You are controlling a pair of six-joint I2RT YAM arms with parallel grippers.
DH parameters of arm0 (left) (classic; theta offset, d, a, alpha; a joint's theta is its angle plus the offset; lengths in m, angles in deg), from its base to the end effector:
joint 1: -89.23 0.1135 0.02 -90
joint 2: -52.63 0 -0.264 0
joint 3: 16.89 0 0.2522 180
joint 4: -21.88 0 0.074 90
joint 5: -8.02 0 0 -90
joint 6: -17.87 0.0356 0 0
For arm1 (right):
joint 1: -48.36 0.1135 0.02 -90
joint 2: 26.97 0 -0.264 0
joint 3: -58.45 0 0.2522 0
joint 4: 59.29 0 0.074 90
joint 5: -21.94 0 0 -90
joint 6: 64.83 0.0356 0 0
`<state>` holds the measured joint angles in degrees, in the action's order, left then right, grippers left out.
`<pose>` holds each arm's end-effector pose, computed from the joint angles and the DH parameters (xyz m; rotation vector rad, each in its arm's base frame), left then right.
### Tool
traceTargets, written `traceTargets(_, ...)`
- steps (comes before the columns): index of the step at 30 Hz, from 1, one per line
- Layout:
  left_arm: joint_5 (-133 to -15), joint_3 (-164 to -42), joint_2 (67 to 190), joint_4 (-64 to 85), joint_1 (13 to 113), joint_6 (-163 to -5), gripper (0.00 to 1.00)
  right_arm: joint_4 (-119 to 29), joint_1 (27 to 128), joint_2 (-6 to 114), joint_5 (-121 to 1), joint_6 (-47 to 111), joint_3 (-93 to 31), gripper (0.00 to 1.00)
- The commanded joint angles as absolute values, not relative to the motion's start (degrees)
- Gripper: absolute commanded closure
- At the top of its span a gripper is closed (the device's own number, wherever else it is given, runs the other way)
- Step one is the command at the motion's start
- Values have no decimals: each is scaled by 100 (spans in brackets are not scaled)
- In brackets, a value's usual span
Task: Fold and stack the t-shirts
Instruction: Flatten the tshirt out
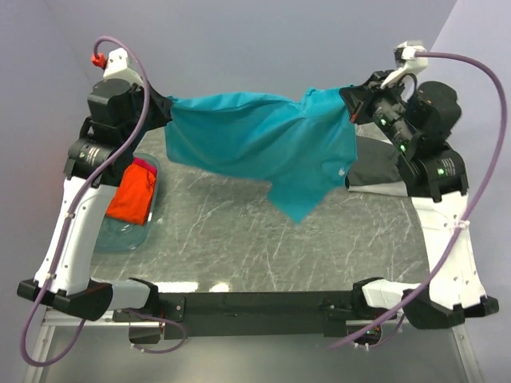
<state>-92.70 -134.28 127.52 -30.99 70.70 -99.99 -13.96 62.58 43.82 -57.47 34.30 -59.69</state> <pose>0.2338 -0.0714 0.5191 -0.2808 1.7455 -0.4267 0.2048 0.0586 0.5521 -0.2171 1.5392 0.4648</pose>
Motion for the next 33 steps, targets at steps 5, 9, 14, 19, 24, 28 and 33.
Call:
traceTargets(5, -8638, -13217, 12023, -3134, 7095, -9665, 99, -1556, 6225, 3493, -5199, 3326, -5763, 100)
traceTargets(9, -8391, -13207, 11548, -3476, 7086, -9577, 99, -1354, 6225, 2912, -4987, 3326, -5568, 100)
traceTargets(14, -8408, -13514, 11073, -3924, 7095, -9595, 99, -889, 6234, 2375, -5048, 3308, -6031, 100)
traceTargets(19, -8426, -14077, 10958, -4206, 7086, -9735, 99, -475, 6216, 2383, -5242, 3256, -6947, 100)
traceTargets(24, -8426, -13815, 10905, -4093, 7095, -9876, 99, -466, 6225, 2497, -5435, 3238, -7195, 100)
traceTargets(28, -8567, -12851, 11028, -3751, 7095, -9999, 99, -860, 6216, 2778, -5479, 3256, -6398, 100)
traceTargets(33, -8821, -11443, 11485, -2969, 7095, -10218, 99, -1721, 6225, 3068, -5900, 3343, -4938, 100)
